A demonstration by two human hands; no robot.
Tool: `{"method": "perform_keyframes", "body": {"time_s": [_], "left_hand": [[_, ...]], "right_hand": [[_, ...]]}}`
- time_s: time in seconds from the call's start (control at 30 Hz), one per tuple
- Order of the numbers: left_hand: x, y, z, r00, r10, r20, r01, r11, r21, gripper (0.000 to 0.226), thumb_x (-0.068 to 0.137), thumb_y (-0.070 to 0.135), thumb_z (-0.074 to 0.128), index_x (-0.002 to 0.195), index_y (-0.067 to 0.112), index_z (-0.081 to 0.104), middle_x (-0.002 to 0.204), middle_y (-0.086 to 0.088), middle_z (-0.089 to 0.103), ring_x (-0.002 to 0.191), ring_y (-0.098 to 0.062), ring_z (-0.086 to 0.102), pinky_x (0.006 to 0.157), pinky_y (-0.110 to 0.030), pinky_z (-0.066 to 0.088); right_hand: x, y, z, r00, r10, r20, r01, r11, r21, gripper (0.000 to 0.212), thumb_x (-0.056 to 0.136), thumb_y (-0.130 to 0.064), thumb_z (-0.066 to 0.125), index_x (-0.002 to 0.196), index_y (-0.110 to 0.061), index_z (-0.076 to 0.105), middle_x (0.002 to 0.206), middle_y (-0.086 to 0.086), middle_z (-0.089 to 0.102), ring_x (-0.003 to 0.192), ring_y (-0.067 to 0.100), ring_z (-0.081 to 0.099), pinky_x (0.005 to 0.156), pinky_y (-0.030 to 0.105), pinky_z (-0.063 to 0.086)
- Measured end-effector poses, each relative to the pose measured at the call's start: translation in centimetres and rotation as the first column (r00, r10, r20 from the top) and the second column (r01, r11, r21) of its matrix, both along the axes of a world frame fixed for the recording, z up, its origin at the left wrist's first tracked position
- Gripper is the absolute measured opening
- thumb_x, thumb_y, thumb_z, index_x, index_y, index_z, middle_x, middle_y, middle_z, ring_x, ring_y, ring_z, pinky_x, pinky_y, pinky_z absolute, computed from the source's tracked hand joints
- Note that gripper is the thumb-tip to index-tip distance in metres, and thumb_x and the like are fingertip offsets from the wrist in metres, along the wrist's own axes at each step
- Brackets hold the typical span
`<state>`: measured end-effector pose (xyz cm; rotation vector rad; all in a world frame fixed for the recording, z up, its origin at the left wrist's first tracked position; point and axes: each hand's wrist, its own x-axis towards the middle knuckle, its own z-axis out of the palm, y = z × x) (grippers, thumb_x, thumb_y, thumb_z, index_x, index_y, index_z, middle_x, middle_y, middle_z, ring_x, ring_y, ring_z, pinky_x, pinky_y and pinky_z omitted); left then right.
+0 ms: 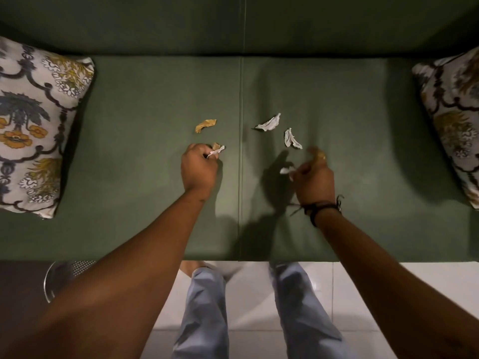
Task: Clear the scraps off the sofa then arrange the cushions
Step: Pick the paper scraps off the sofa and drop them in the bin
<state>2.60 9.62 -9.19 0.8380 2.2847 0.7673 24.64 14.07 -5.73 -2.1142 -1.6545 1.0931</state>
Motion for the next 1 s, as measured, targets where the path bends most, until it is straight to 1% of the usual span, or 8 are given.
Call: {"method": "perform_keyframes", "body": {"time_s": [0.1,0.2,0.3,0.5,0.63,0.77,0.83,1.0], "left_hand": [[0.2,0.0,-0.4,0.997,0.062,0.036,-0.062,0.998,-0.018,0.005,0.082,0.002,0.071,0.085,0.002,0.066,0.088,-0.020,0.073,0.080,-0.034,0.069,0.069,-0.037,0.054],[0.9,-0.5,-0.1,0.985,0.144,0.099,-0.145,0.989,0.000,0.026,0.083,0.011,0.075,0.104,0.003,0.061,0.089,-0.016,0.075,0.081,-0.030,0.071,0.072,-0.035,0.056],[1.5,-2.1,0.5,0.968,0.209,0.142,-0.210,0.978,-0.007,0.028,0.083,0.006,0.073,0.109,0.004,0.064,0.092,-0.014,0.074,0.086,-0.029,0.071,0.078,-0.033,0.055],[0.5,-9.6,3.2,0.889,0.403,0.217,-0.416,0.909,0.018,0.015,0.083,0.001,0.071,0.094,0.009,0.076,0.090,-0.012,0.077,0.083,-0.025,0.071,0.081,-0.033,0.056],[-3.4,-18.4,4.3,0.747,0.632,0.205,-0.642,0.767,-0.024,0.010,0.085,0.002,0.071,0.092,0.010,0.073,0.083,-0.009,0.073,0.075,-0.022,0.064,0.074,-0.027,0.052],[-10.0,-29.5,2.9,0.553,0.825,0.118,-0.829,0.559,-0.022,0.011,0.082,0.006,0.077,0.081,0.014,0.071,0.069,-0.006,0.069,0.060,-0.006,0.059,0.054,-0.003,0.044],[-13.5,-35.0,1.7,0.457,0.887,0.058,-0.887,0.460,-0.044,0.010,0.080,0.008,0.079,0.081,0.015,0.072,0.066,-0.003,0.067,0.058,-0.001,0.058,0.060,-0.015,0.051],[-19.5,-42.4,-2.5,0.336,0.941,0.043,-0.919,0.337,-0.203,0.011,0.078,-0.001,0.075,0.082,0.007,0.069,0.080,-0.014,0.066,0.077,-0.025,0.060,0.078,-0.042,0.055]], "right_hand": [[-1.6,4.5,-0.8,0.996,-0.085,-0.016,0.083,0.993,-0.085,0.072,0.081,-0.007,0.070,0.143,-0.009,0.034,0.084,0.004,0.068,0.081,0.022,0.064,0.080,0.030,0.052],[-3.0,6.8,-1.9,0.995,0.006,0.103,0.010,0.988,-0.155,0.033,0.093,-0.027,0.058,0.117,-0.004,0.059,0.106,0.018,0.070,0.097,0.032,0.067,0.090,0.042,0.055],[-3.6,6.9,-2.5,0.970,0.087,0.227,-0.047,0.983,-0.180,0.027,0.097,-0.022,0.051,0.103,0.000,0.067,0.108,0.022,0.069,0.101,0.036,0.064,0.085,0.038,0.052],[-7.4,-0.5,0.6,0.952,0.296,0.079,-0.291,0.954,-0.068,0.011,0.084,-0.007,0.069,0.090,0.001,0.075,0.097,0.022,0.074,0.094,0.036,0.068,0.085,0.032,0.050],[-15.7,-11.9,2.6,0.813,0.561,-0.159,-0.577,0.812,-0.088,0.010,0.079,0.001,0.069,0.077,-0.004,0.076,0.089,0.014,0.078,0.086,0.027,0.071,0.078,0.026,0.052],[-26.4,-23.6,1.7,0.540,0.817,-0.203,-0.842,0.524,-0.130,0.012,0.071,0.000,0.072,0.062,-0.006,0.066,0.074,0.016,0.072,0.074,0.031,0.068,0.060,0.022,0.043],[-31.4,-28.7,-0.1,0.405,0.886,-0.227,-0.914,0.388,-0.118,0.003,0.074,0.003,0.068,0.075,0.001,0.070,0.086,0.023,0.072,0.086,0.034,0.067,0.072,0.031,0.051],[-39.2,-36.1,-5.5,0.424,0.884,-0.199,-0.893,0.370,-0.258,0.022,0.090,-0.011,0.053,0.105,-0.001,0.065,0.116,0.020,0.066,0.111,0.033,0.059,0.090,0.035,0.045]]}}
